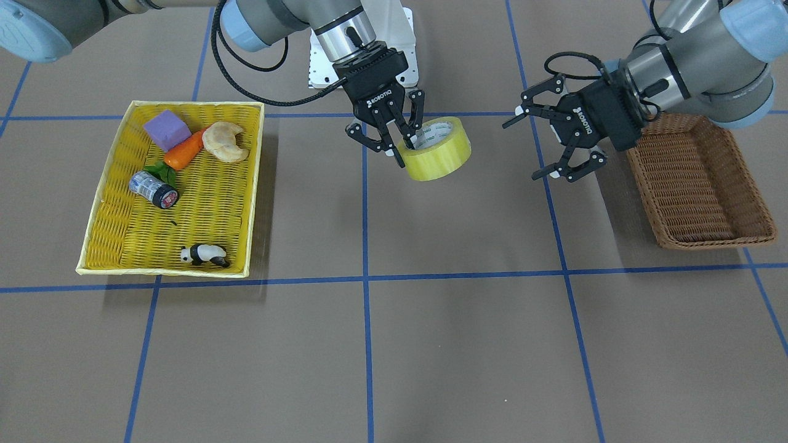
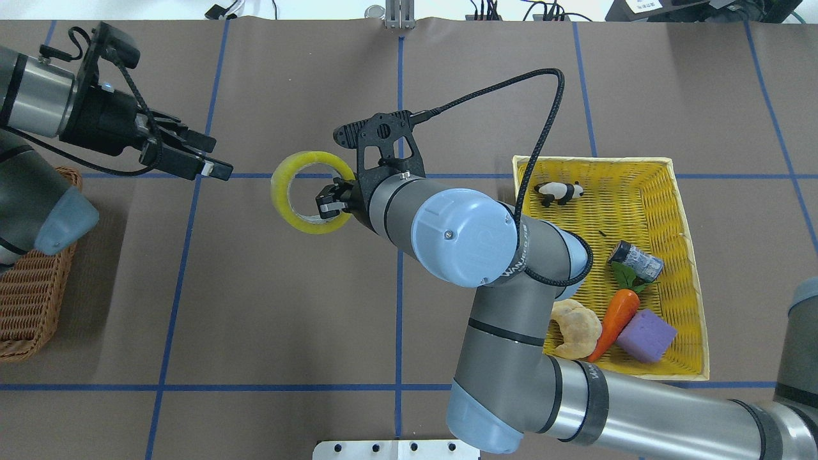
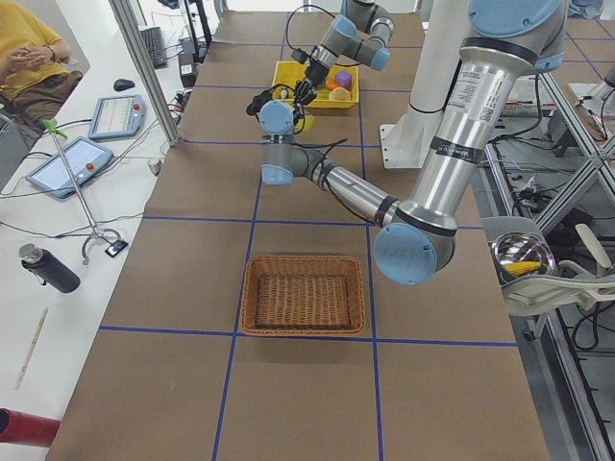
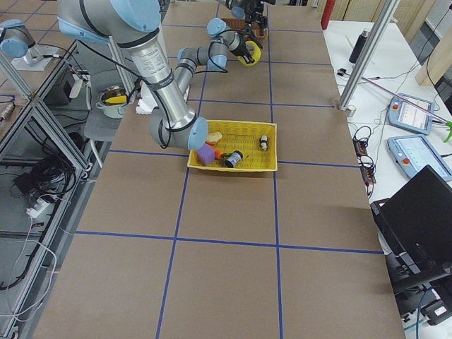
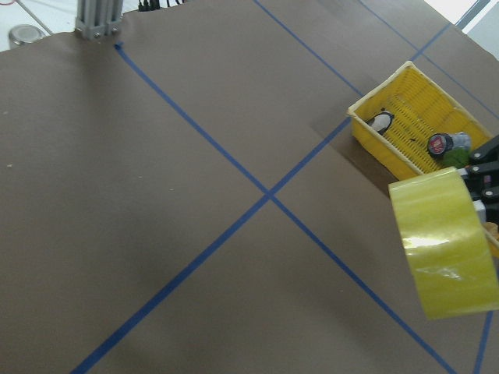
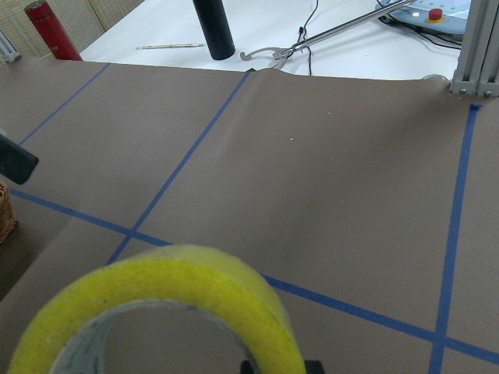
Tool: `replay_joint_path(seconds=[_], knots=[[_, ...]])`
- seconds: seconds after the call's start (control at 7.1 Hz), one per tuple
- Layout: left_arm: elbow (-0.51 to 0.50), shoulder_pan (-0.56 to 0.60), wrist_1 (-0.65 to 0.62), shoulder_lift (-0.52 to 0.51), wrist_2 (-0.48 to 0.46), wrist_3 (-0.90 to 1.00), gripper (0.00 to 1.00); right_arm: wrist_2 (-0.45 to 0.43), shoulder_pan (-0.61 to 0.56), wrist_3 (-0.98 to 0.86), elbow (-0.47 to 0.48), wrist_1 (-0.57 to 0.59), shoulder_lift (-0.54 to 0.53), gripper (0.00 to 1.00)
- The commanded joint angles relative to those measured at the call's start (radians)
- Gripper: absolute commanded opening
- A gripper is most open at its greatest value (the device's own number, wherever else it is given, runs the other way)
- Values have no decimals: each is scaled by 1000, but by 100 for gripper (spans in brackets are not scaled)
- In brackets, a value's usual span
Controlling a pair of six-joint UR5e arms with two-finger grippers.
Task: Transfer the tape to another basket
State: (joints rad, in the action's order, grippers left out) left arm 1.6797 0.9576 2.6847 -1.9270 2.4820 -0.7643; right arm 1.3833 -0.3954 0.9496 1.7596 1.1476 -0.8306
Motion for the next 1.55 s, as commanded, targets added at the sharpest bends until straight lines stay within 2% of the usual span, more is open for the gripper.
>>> replay_joint_path(seconds=[0.0, 0.85, 0.99, 1.13, 1.27, 1.41], knots=[[0, -43, 3, -56, -3, -96, 97, -21, 12, 0, -2, 1, 14, 0], [-6, -71, 3, -66, -3, -155, 97, -58, 32, 0, -6, 0, 25, 0], [-6, -73, 3, -66, -3, -155, 94, -58, 32, 0, -6, 0, 25, 0], [-6, -80, 1, -66, -3, -155, 78, -58, 32, 0, -6, 0, 25, 0], [-6, -79, 1, -64, -3, -155, 45, -58, 32, 0, -5, -2, 25, 0], [-6, -80, 1, -64, -3, -159, 1, -58, 32, 0, -5, -31, 25, 26]])
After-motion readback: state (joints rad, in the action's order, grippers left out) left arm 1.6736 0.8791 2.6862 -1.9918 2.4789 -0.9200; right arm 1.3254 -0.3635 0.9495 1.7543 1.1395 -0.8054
